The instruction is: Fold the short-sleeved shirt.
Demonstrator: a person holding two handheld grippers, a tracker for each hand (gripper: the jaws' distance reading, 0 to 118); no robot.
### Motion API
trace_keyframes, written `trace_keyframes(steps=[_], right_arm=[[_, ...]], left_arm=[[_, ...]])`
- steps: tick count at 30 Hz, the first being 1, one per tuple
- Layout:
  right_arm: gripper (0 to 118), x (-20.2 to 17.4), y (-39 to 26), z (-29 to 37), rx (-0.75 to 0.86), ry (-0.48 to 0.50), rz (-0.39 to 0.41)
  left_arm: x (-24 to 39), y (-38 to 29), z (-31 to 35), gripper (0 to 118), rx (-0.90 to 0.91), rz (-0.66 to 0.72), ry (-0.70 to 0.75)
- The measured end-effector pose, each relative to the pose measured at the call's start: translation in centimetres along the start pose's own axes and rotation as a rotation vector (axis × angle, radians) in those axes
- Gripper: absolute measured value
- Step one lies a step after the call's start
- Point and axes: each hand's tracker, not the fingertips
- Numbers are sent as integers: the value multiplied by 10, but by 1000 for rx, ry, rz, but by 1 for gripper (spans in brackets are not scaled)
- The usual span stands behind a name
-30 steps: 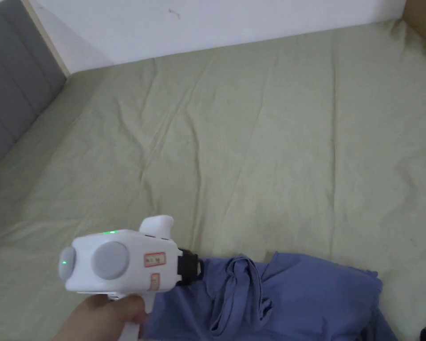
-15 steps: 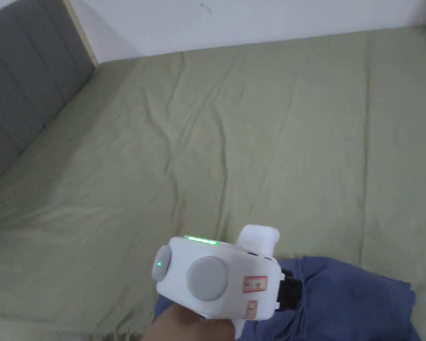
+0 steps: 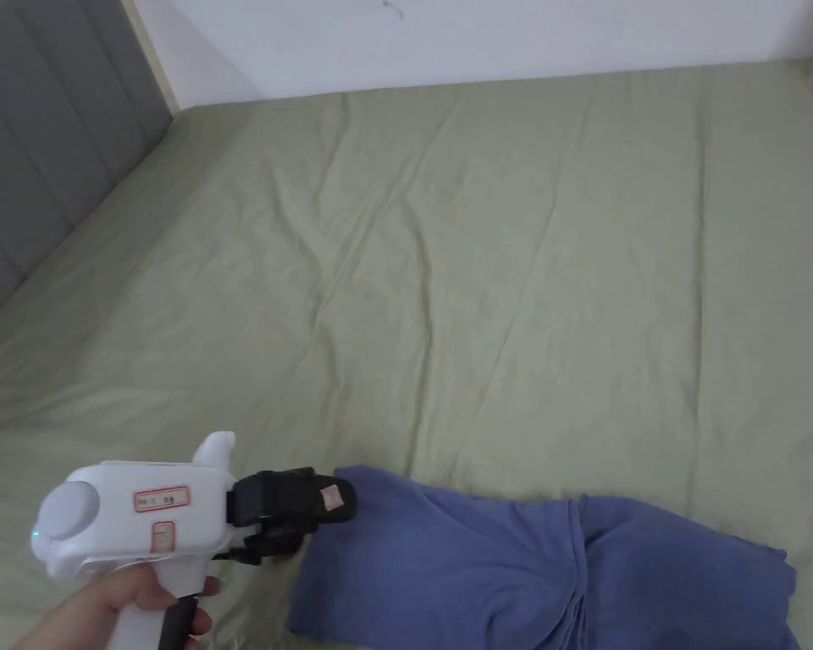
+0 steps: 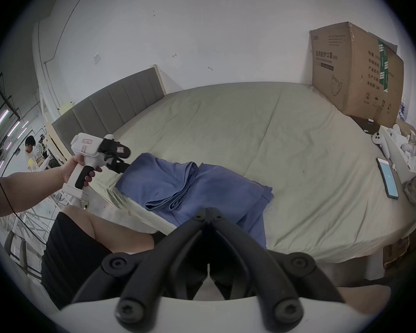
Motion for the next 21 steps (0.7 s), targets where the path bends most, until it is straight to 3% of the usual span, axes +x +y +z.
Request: trace_keyframes(steps=[1, 2, 3, 4, 8, 11, 12, 16, 18, 21], right_arm=[[0, -1, 0, 0, -4, 0, 3], [0, -1, 0, 0, -7, -1, 2], [0, -1, -1, 0, -9, -1, -1], [0, -1, -1, 0, -11, 1, -5], [0, -1, -1, 2, -14, -5, -8], [0, 0, -1, 4, -10, -7, -4], [0, 1, -1, 5, -8, -5, -4], [0, 3, -1, 7, 8, 2, -11], [0, 4, -2, 9, 13, 13, -13], [0, 6, -5, 9, 12, 18, -12]], left_arm=[[4, -3, -10, 74, -14, -1, -12], [15, -8, -21, 29, -16, -42, 26], [28, -11, -33, 8, -31, -129, 131], [39, -17, -37, 8, 9, -224, 200], [14, 1, -23, 7, -35, -37, 69], [2, 22, 24, 7, 29, -162, 244], [-2, 27, 35, 7, 14, -147, 246], [7, 41, 91, 7, 94, -160, 508], [-9, 60, 122, 7, 88, -111, 539], [21, 69, 149, 7, 59, -128, 579]])
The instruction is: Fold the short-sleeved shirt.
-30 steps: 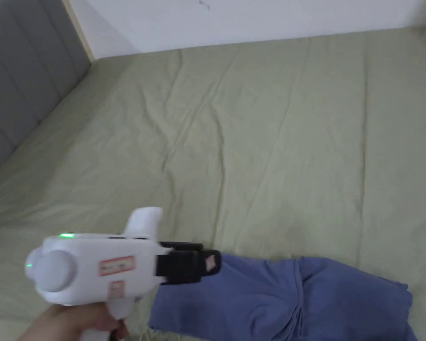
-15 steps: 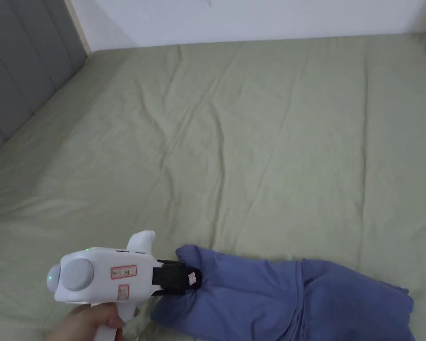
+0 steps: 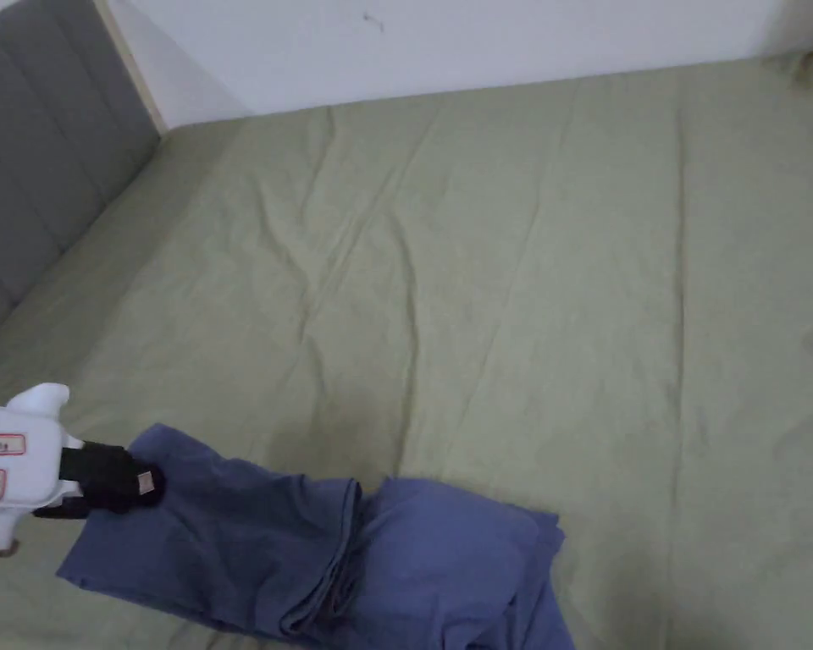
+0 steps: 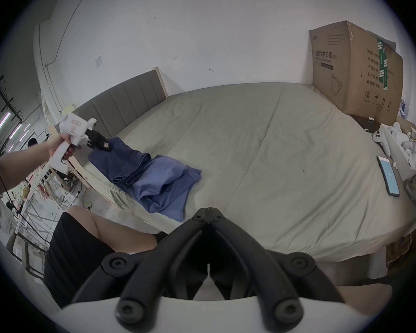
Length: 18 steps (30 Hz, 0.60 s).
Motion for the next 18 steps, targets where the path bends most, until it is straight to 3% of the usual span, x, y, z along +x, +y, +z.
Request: trace_keyframes(steps=[4, 9, 12, 18], right_arm=[[0, 4, -3, -1, -1, 9, -11], [0, 5, -5, 3, 16, 26, -23], [0, 6, -7, 13, 31, 28, -19], [0, 13, -9, 31, 49, 4, -38]], left_arm=[[107, -11, 45, 7, 0, -86, 1], [209, -21, 34, 7, -11, -199, -132], [273, -40, -12, 7, -87, -293, -222], [329, -72, -132, 11, -260, -310, -233]])
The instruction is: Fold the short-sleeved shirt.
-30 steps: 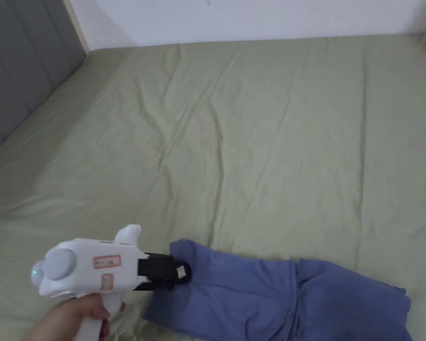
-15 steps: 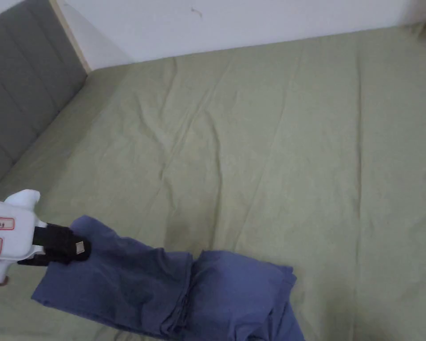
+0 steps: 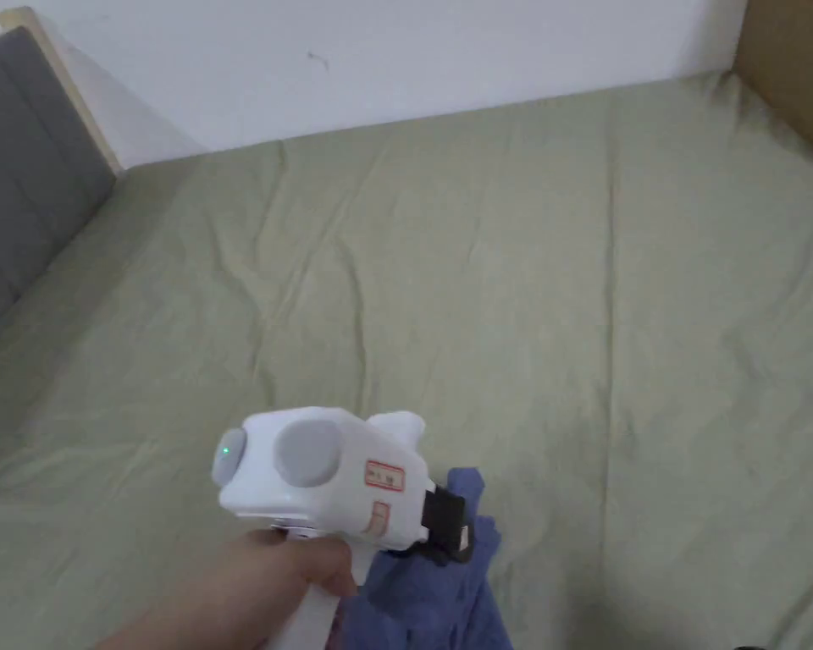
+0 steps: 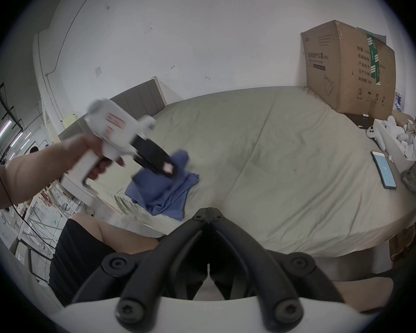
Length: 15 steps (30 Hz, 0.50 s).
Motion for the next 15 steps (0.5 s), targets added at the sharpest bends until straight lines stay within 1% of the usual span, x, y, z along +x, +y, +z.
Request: trace_keyframes(steps=[1, 2, 3, 4, 5, 6, 7, 8, 9, 10, 11, 12, 13, 14, 15], right_arm=[[0, 1, 0, 2, 0, -5, -1], [0, 2, 0, 4, 1, -9, -2], [0, 3, 0, 7, 3, -11, -3], [0, 4, 0, 9, 6, -13, -4], [0, 5, -1, 11, 7, -13, -5], [0, 6, -1, 12, 6, -14, -8], [0, 7, -2, 12, 3, -16, -9], [0, 8, -2, 11, -4, -17, -9], [0, 9, -3, 9, -11, -17, -10], [0, 9, -4, 6, -17, -17, -8], [0, 9, -5, 3, -24, -18, -7], [0, 8, -4, -1, -32, -15, -7], [0, 7, -3, -4, -38, -11, -6], [0, 5, -3, -7, -45, -7, -4], [0, 2, -3, -10, -49, -3, 0]], left_arm=[[2, 0, -16, 16, -42, -17, 10], [5, -2, -24, 27, -31, -34, 20], [5, -8, -22, 48, -17, -63, 10], [6, -11, -18, 57, 8, -82, -31], [3, -16, -9, 64, 35, -67, -97], [-1, -22, 3, 67, 72, -36, -132], [-9, -28, 17, 71, 98, -23, -131], [-14, -35, 32, 79, 132, -13, -100], [-20, -42, 44, 82, 179, -6, -74], [-25, -48, 54, 81, 226, 4, -30], [-15, -55, 65, 80, 261, 16, 29], [-17, -61, 66, 75, 276, 28, 59], [-18, -65, 62, 61, 269, 45, 70], [-18, -67, 53, 36, 252, 49, 64], [-20, -61, 36, 1, 212, 48, 41]])
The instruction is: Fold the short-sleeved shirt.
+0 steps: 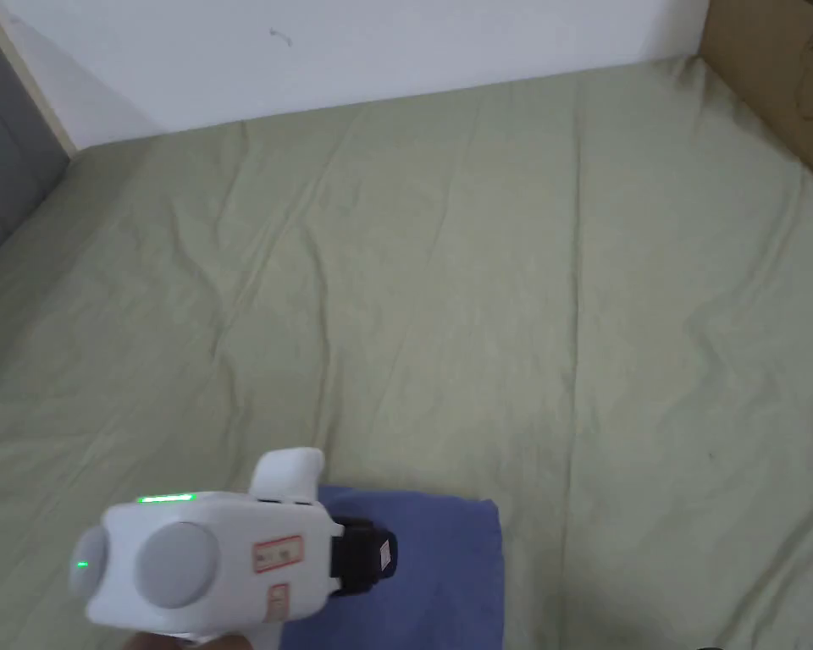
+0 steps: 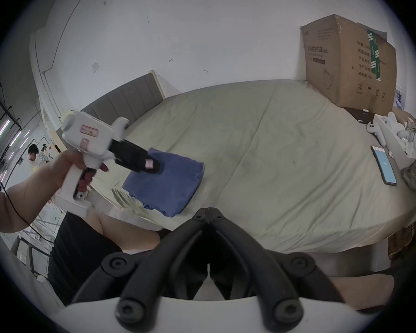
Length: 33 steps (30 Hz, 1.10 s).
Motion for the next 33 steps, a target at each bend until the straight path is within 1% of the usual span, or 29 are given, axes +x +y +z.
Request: trace_keyframes(steps=[2, 4, 6, 8, 10, 11, 13, 15, 17, 18, 19, 21, 22, 23, 24, 25, 26, 27, 29, 30, 31, 32, 33], right_arm=[[0, -6, 2, -4, -5, 13, 16], [0, -11, 3, -5, -6, 15, 29], [0, -16, 5, -6, -5, 22, 30], [0, -21, 6, -12, -14, 34, 33], [0, -28, 7, -26, -32, 52, 34], [0, -31, 8, -35, -47, 79, 33], [0, -37, 14, -63, -64, 121, 17], [0, -44, 21, -105, -91, 170, 19], [0, -51, 26, -155, -163, 204, -2], [0, -53, 26, -178, -179, 223, 3], [0, -54, 25, -199, -202, 218, 1], [0, -55, 19, -235, -270, 156, 28], [0, -51, 15, -243, -276, 163, 15], [0, -45, 14, -242, -257, 189, -14], [0, -41, 15, -238, -247, 202, -36], [0, -38, 16, -232, -254, 207, -38], [0, -38, 16, -229, -255, 199, -29], [0, -37, 15, -227, -259, 184, -8], [0, -36, 16, -224, -262, 180, 7], [0, -35, 16, -223, -262, 177, 5], [0, -34, 16, -222, -263, 173, -1], [0, -34, 16, -221, -263, 170, -11], [0, -34, 16, -220, -260, 168, -16]], left_arm=[[15, -8, -30, 2, -82, -12, 9], [26, -11, -63, 1, -104, -76, -2], [33, -10, -82, 1, -113, -66, -9], [32, -5, -83, 1, -98, -38, -43], [26, 0, -67, 1, -72, -12, -122], [22, 1, -51, 1, -38, -15, -148], [6, 1, -14, 1, 56, -41, -150], [-19, -3, 24, 1, 131, -44, -164], [-47, -11, 56, 1, 173, 8, -157], [-64, -15, 68, 1, 182, 30, -168], [-82, -19, 79, 1, 201, 53, -180], [-119, -25, 89, 1, 231, 127, -188], [-134, -28, 92, 2, 212, 168, -178], [-148, -31, 93, 11, 215, 202, -159], [-166, -34, 88, 41, 233, 219, -163], [-175, -35, 84, 74, 233, 231, -158], [-185, -37, 78, 101, 248, 272, -168], [-192, -35, 72, 114, 238, 290, -227], [-189, -33, 53, 115, 202, 330, -362], [-188, -30, 39, 115, 155, 337, -400], [-185, -28, 27, 115, 124, 335, -414], [-183, -25, 10, 115, 74, 312, -398], [-177, -21, -3, 114, 23, 276, -342]])
